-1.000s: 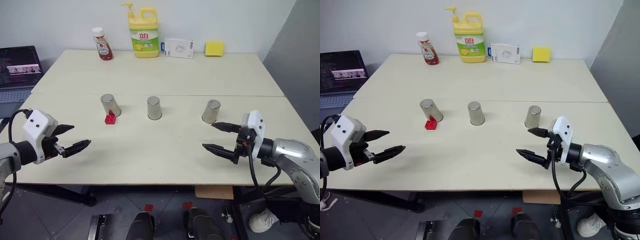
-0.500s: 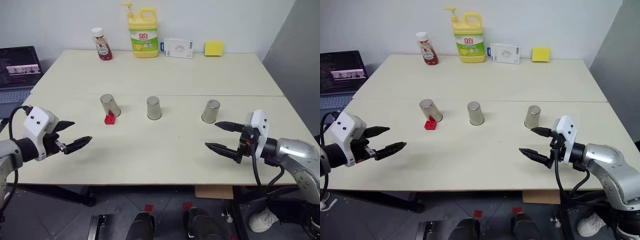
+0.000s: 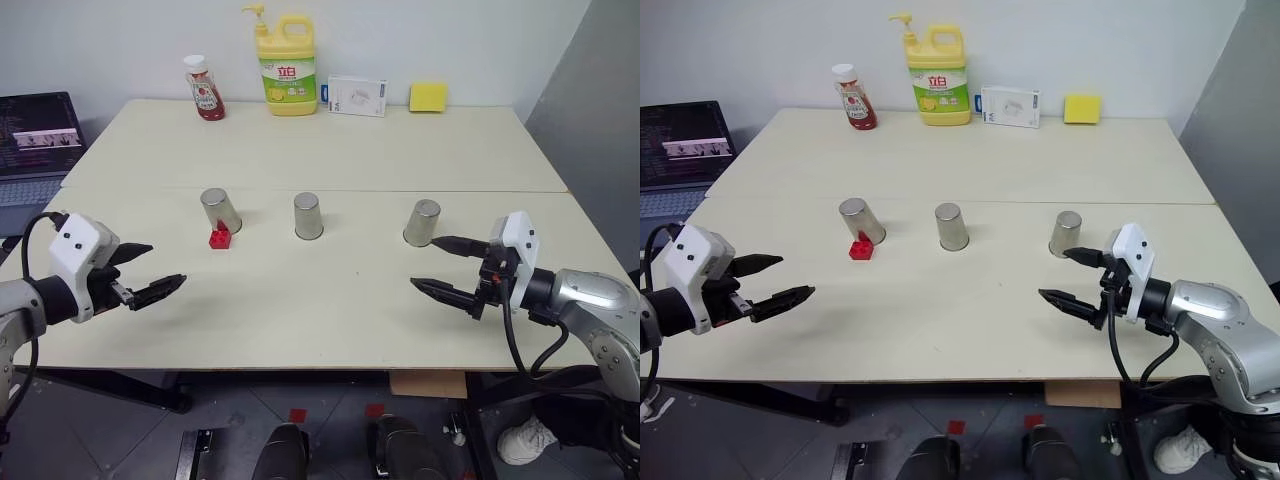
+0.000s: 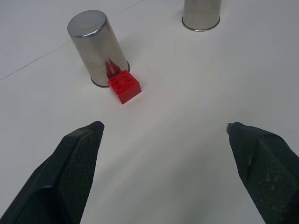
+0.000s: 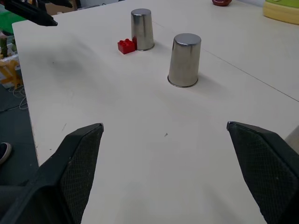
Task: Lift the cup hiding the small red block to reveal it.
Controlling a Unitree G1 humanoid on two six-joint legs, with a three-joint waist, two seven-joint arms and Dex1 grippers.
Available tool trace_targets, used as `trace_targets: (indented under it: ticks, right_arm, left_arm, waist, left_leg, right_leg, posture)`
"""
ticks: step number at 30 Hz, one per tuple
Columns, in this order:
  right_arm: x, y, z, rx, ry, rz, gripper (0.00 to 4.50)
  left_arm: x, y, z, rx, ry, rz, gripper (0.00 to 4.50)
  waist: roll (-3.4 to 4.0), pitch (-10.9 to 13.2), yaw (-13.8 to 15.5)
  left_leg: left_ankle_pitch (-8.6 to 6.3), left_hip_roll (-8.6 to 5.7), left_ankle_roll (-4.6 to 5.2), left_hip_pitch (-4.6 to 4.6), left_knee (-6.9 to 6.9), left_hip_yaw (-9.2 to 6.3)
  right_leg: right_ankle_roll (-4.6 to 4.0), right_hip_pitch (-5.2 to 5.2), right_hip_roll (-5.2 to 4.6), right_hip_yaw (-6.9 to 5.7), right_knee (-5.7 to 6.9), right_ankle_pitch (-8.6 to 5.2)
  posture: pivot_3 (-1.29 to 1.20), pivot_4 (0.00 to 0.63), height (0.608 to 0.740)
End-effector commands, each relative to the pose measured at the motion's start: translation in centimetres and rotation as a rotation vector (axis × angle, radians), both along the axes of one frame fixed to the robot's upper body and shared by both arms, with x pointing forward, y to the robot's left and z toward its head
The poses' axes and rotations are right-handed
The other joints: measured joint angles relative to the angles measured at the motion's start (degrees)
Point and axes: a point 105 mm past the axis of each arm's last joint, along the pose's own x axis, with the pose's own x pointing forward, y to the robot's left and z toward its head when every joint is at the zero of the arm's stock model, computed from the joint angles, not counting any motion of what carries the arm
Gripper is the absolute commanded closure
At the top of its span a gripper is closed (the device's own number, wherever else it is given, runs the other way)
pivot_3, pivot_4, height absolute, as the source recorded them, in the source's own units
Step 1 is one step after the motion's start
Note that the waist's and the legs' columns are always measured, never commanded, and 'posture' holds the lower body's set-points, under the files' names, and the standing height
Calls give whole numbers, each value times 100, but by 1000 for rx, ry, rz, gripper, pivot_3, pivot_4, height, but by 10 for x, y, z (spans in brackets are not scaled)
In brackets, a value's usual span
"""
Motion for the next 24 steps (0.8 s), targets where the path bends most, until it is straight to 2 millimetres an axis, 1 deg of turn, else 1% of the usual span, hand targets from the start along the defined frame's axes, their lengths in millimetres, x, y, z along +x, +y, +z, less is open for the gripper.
trace_targets:
  ticks: [1, 4, 7, 11, 24]
  right_arm:
    - [-4, 1, 13, 12, -51, 7, 0]
    - [-6, -1, 10, 12, -45, -2, 0]
    - [-7, -1, 8, 15, -40, -8, 0]
    - [-6, -1, 8, 19, -40, 0, 0]
    - [-3, 1, 8, 14, -44, 16, 0]
  left_arm:
    - [3, -2, 9, 33, -5, -4, 34]
    - [5, 0, 7, 29, 18, -7, 34]
    - [7, 2, 9, 19, 5, -9, 34]
    - [6, 3, 13, 15, -10, -19, 34]
    - [3, 4, 14, 18, -25, -14, 34]
  waist:
    - [0, 0, 0]
    - [0, 0, 1]
    - [0, 0, 1]
    - [0, 0, -1]
    - [0, 0, -1]
  left_leg:
    - [0, 0, 0, 0, 0, 0]
    - [0, 0, 0, 0, 0, 0]
    - [0, -1, 0, -1, 0, -1]
    - [0, 0, 0, -2, 0, 1]
    - [0, 1, 0, -2, -1, 0]
  right_leg:
    - [0, 0, 0, 0, 0, 0]
    - [0, 0, 0, -1, 0, 0]
    - [0, 0, 0, -1, 0, 0]
    - [1, -1, 0, 0, -1, 0]
    - [0, -1, 0, -1, -1, 0]
  posture:
    - [0, 150, 740]
    - [0, 150, 740]
    - [0, 150, 740]
    - [0, 150, 740]
    - [0, 150, 740]
